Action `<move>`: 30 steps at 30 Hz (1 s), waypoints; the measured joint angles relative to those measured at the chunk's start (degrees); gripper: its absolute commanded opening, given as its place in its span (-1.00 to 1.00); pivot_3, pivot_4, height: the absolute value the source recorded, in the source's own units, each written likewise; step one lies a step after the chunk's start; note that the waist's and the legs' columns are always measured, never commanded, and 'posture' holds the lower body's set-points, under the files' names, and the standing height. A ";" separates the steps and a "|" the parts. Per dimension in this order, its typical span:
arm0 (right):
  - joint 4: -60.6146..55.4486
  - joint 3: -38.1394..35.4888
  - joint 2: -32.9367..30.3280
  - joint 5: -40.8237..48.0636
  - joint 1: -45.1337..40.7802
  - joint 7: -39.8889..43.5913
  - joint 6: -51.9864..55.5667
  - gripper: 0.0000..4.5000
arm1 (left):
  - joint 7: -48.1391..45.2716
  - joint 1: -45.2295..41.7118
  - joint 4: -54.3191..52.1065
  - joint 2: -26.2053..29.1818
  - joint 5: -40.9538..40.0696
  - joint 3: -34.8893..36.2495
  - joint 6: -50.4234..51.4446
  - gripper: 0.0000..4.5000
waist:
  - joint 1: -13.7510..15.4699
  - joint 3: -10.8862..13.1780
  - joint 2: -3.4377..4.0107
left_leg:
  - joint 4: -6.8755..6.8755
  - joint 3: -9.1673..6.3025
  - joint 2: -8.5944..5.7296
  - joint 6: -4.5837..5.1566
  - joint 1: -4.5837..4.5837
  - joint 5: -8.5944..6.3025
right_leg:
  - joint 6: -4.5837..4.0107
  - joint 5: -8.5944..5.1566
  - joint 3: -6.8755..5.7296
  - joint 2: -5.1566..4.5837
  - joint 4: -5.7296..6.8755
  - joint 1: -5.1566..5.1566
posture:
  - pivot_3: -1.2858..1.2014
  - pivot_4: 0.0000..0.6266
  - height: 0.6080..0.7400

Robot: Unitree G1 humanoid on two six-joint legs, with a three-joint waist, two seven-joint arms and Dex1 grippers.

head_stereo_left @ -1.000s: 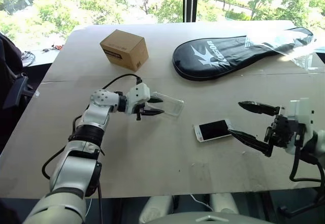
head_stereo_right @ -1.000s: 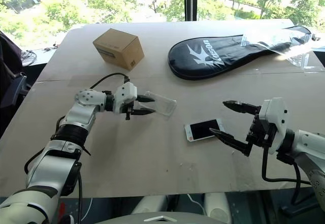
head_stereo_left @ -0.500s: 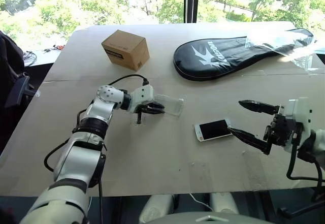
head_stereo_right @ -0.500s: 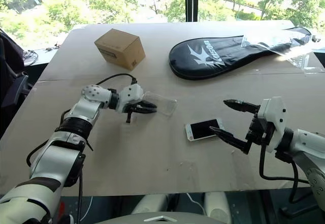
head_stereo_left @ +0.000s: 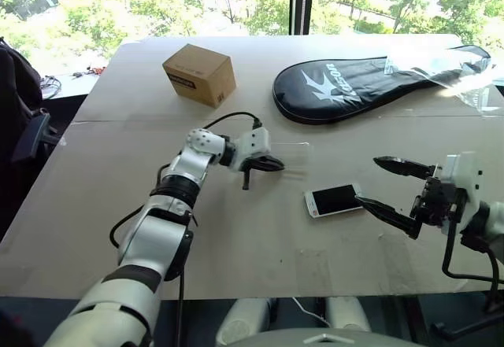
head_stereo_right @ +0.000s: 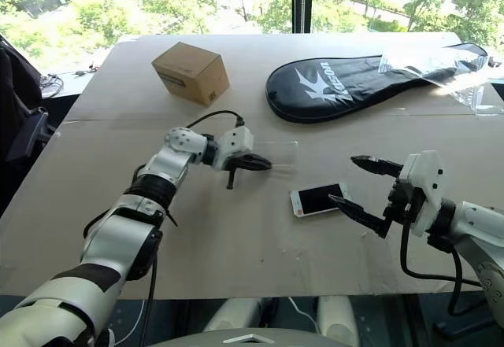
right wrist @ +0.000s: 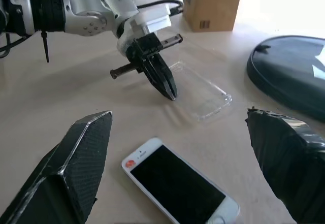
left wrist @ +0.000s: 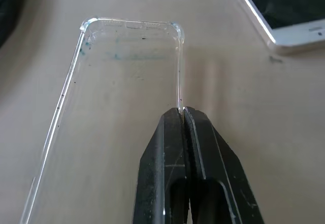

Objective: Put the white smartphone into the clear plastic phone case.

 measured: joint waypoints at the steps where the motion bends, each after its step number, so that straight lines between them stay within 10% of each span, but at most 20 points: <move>1: 0.74 -0.04 -0.12 -0.18 0.31 0.11 0.07 1.00 | 0.49 -0.02 0.08 -1.50 0.04 -0.22 0.21 -0.99 | -0.08 0.01 -0.01 | 0.00 0.00 0.00 0.00 -0.02 0.00 | 0.00 0.00 0.00 0.00 0.01 -0.01 | 0.03 -0.52 1.00; 14: 5.46 -5.30 -2.06 -4.59 6.09 2.86 -1.35 1.00 | 9.97 -2.23 1.49 -14.63 4.45 -4.38 5.95 -0.99 | 1.34 -0.01 -0.08 | 0.07 0.05 -0.05 0.01 0.01 0.01 | 0.07 0.04 0.08 -0.02 0.11 -0.01 | 0.03 -0.52 1.00; 24: 5.58 -5.93 -1.21 -2.75 6.24 4.44 -0.69 1.00 | 10.33 -1.72 -5.89 -12.79 5.22 -5.52 9.82 0.96 | 0.88 0.04 -0.13 | 0.04 0.12 0.00 0.01 -0.01 0.01 | 0.08 0.05 0.18 0.00 0.13 -0.07 | 0.03 -0.52 1.00; 30: 6.85 2.03 -1.86 -2.82 -1.75 6.29 1.37 1.00 | 8.82 -1.35 -27.03 -5.08 2.17 -3.45 22.96 0.96 | -0.34 0.04 -0.12 | 0.01 0.17 0.03 0.00 0.01 0.01 | 0.08 0.05 0.22 0.02 0.18 -0.14 | 0.03 -0.52 1.00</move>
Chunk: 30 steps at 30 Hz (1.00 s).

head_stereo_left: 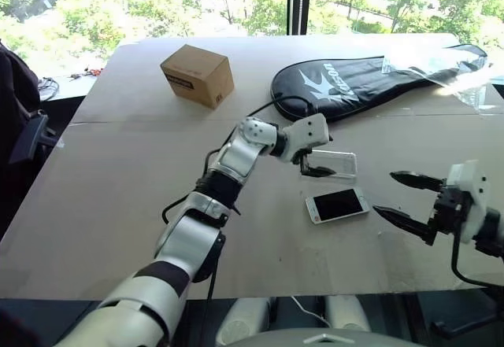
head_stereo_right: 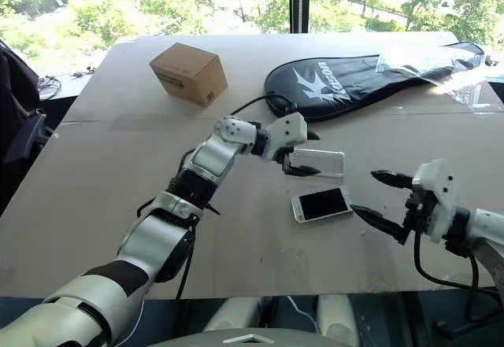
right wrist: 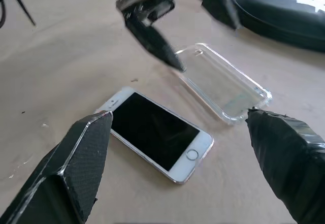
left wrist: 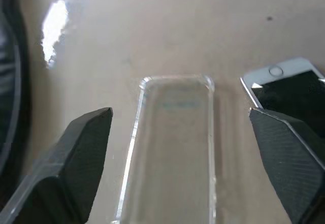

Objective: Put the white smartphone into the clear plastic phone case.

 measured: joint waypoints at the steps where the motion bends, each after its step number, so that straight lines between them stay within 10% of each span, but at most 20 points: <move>1: 0.83 1.98 0.00 -0.15 -1.52 1.00 0.04 1.00 | -0.43 0.37 -2.94 1.63 -0.12 0.30 1.79 0.96 | -0.21 0.00 0.01 | -0.02 0.03 0.02 0.00 0.00 0.00 | 0.00 0.00 0.03 0.02 0.01 -0.02 | 0.03 -0.52 1.00; 11: 22.35 24.16 1.17 -14.91 -22.69 12.40 -4.96 1.00 | -4.78 15.99 -33.99 21.04 -11.70 7.19 23.76 0.96 | -1.26 0.03 -0.04 | -0.04 0.03 0.04 -0.01 -0.12 0.00 | -0.03 0.01 0.01 0.03 -0.01 -0.17 | 0.03 -0.52 1.00; 30: 28.30 27.14 -1.15 -21.93 -26.12 22.00 -8.87 1.00 | -8.14 24.90 -51.50 34.73 -32.33 13.42 35.05 0.96 | 0.73 0.01 -0.04 | -0.11 -0.01 0.08 -0.03 -0.09 0.00 | -0.12 0.06 -0.09 0.05 -0.23 -0.08 | 0.03 -0.52 1.00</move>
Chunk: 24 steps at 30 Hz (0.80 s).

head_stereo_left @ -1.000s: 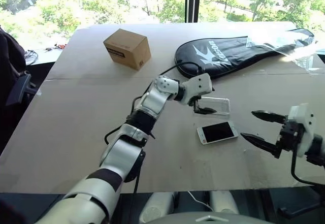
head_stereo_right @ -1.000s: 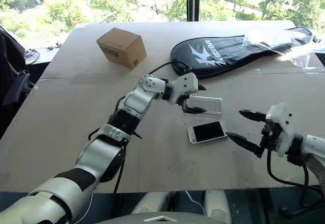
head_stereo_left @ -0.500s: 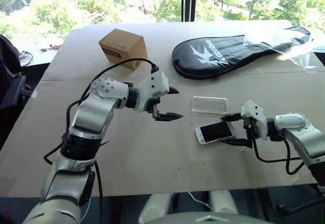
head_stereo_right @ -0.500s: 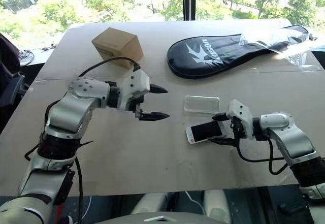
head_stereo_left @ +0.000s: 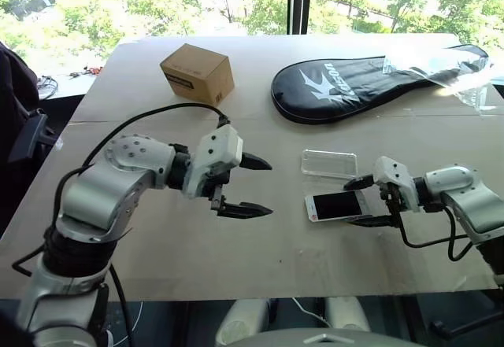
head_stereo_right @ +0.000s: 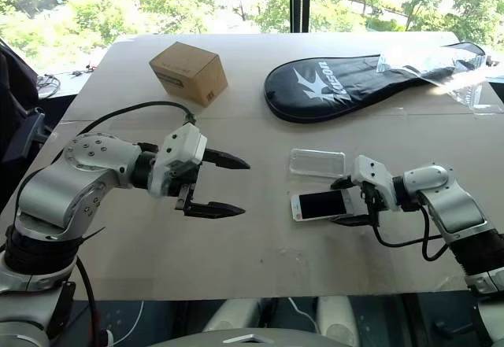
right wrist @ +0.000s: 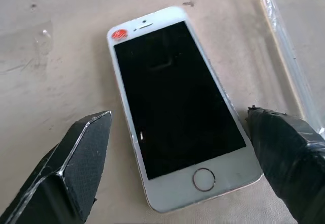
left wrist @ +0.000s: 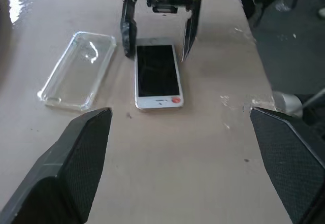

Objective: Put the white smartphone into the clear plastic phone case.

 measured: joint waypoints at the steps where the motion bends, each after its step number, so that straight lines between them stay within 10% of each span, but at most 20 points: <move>1: -1.65 -0.64 -0.54 0.22 1.38 -0.17 0.50 1.00 | -0.52 0.00 -0.08 0.11 -0.85 -0.43 -0.24 0.96 | 0.22 0.00 0.00 | 0.00 0.00 0.00 0.00 0.00 0.00 | 0.00 0.00 0.00 0.00 -0.01 0.00 | 0.03 -0.52 1.00; 24: -10.63 -3.32 4.31 -5.84 13.22 -14.39 -7.19 1.00 | -2.04 -6.70 3.37 1.46 -2.53 -6.74 -2.36 0.96 | -0.69 -0.10 -0.16 | -0.03 0.12 0.06 -0.04 0.31 0.02 | -0.06 0.04 0.15 0.11 0.15 0.17 | 0.03 -0.52 1.00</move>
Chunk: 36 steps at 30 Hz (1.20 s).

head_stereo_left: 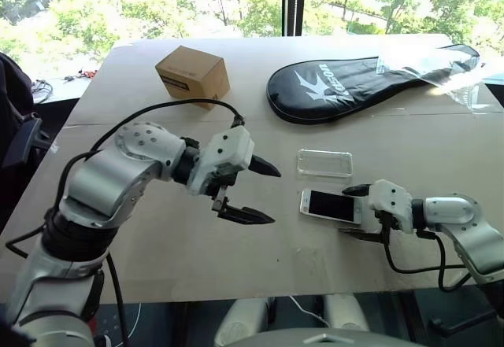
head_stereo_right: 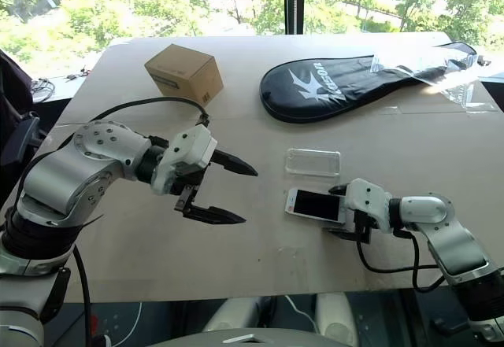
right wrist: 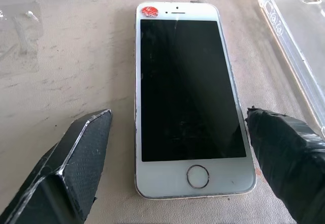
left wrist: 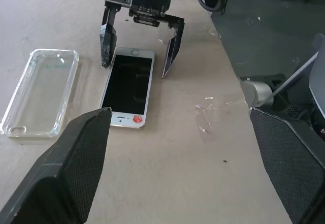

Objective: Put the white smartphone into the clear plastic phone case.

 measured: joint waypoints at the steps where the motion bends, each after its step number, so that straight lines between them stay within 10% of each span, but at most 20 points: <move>1: 0.01 -0.16 0.19 0.36 0.31 -0.10 0.56 1.00 | 0.05 -0.06 0.18 -0.34 -0.04 -0.10 -0.30 0.96 | -0.01 0.00 0.00 | -0.02 0.00 0.01 0.00 0.11 0.00 | 0.00 0.00 0.01 0.01 -0.02 0.10 | 0.03 -0.52 1.00; 4: -0.26 -0.37 0.54 1.66 0.89 -0.09 2.59 1.00 | 0.09 -0.08 0.18 -0.75 -0.47 -0.11 -0.37 0.96 | -0.02 0.00 0.00 | -0.04 0.00 0.01 0.00 0.15 0.00 | 0.00 0.00 0.02 0.01 -0.03 0.14 | 0.03 -0.52 1.00; 10: -1.05 -0.60 0.99 2.13 0.77 -0.62 5.21 0.29 | 0.67 0.32 0.18 -0.65 -0.36 -0.09 -1.04 1.00 | 0.06 -0.01 -0.02 | -0.07 -0.01 0.02 0.00 0.17 0.00 | 0.00 0.00 -0.01 0.01 -0.07 0.17 | 0.03 -0.52 1.00; 21: 0.18 0.58 1.22 0.23 -0.76 -0.54 2.14 0.29 | 3.71 1.49 0.23 -0.32 0.88 -0.05 -2.70 1.00 | -0.02 -0.04 -0.06 | -0.13 0.01 0.04 -0.01 0.34 -0.01 | 0.00 0.00 0.03 0.03 -0.08 0.31 | 0.03 -0.52 1.00; 24: 0.36 0.09 2.07 0.26 -0.79 -0.66 1.52 0.29 | 7.24 0.19 2.71 -3.79 1.24 0.96 -3.10 0.67 | -0.04 -0.02 -0.07 | -0.13 0.01 0.05 -0.02 0.36 0.00 | 0.00 0.00 0.03 0.05 -0.06 0.33 | 0.03 -0.52 1.00; 32: -2.10 -0.41 1.44 2.60 -4.40 0.73 4.30 0.29 | 10.03 -1.38 6.93 -6.37 2.48 1.48 -5.47 -0.98 | -0.06 0.06 -0.01 | -0.17 0.05 0.05 -0.03 0.32 0.00 | -0.01 0.01 0.09 0.05 -0.07 0.22 | 0.03 -0.52 1.00; 36: -2.08 -1.04 0.06 3.72 -8.63 1.68 4.95 0.29 | 11.60 -1.35 8.14 -7.33 2.51 1.84 -6.44 -0.98 | 0.18 0.10 0.01 | -0.17 -0.02 0.04 -0.03 0.22 0.00 | -0.01 0.00 0.00 0.03 -0.15 0.19 | 0.03 -0.52 1.00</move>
